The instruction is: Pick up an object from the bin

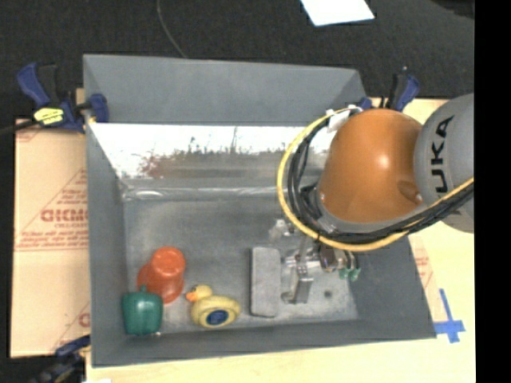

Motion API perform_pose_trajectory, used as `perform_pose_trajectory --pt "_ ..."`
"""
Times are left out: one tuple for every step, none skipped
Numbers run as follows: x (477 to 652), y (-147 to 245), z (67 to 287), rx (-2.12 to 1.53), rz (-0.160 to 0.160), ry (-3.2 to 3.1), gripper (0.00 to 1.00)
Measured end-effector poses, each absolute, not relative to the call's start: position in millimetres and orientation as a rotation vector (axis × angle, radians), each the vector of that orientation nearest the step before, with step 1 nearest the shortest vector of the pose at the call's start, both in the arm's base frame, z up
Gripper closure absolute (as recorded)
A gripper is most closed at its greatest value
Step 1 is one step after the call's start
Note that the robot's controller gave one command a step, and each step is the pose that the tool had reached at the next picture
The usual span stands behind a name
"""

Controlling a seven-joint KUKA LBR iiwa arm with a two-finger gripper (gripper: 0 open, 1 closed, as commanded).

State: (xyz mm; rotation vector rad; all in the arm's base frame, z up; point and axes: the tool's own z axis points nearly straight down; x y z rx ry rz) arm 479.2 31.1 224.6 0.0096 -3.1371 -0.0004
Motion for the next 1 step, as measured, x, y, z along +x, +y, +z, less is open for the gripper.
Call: perform_pose_trajectory --pt "480.9 31.1 227.7 0.007 -0.001 -3.145 0.0"
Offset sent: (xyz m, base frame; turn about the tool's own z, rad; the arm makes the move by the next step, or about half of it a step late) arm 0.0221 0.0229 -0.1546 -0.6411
